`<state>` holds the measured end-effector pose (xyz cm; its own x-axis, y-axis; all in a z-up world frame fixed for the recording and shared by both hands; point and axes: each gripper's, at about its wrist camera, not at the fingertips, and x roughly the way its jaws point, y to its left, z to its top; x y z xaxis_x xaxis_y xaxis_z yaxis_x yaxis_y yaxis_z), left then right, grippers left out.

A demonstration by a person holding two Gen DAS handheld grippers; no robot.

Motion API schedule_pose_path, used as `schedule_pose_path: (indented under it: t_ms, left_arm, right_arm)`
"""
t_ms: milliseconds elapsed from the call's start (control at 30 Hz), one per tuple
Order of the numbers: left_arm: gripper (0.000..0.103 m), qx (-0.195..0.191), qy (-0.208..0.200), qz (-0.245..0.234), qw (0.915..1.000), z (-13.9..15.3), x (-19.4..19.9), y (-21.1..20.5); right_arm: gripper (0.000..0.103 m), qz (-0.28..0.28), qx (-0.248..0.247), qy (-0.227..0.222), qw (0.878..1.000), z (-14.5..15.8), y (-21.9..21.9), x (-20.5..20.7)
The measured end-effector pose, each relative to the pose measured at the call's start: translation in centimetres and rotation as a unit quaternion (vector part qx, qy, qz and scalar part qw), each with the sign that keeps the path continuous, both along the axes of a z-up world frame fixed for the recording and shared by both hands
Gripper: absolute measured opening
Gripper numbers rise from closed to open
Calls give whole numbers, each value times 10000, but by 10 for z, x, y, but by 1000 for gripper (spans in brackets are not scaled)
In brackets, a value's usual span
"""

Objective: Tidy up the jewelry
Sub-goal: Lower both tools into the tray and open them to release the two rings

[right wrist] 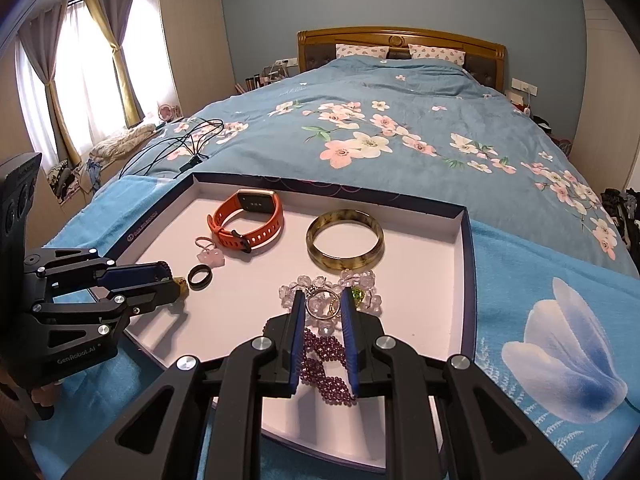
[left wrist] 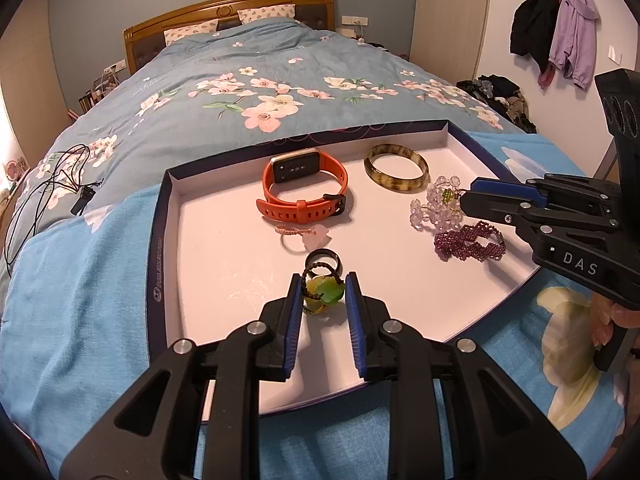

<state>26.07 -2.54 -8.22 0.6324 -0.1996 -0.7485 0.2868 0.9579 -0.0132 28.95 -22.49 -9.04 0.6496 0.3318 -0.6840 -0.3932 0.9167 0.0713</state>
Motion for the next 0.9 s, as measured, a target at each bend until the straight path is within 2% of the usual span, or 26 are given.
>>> schedule_pose_path:
  t_ms: [900]
  left_arm:
    - [22, 5, -16, 6, 10000, -2, 0, 3]
  right_arm:
    - [16, -61, -66, 56, 9999, -5, 4, 6]
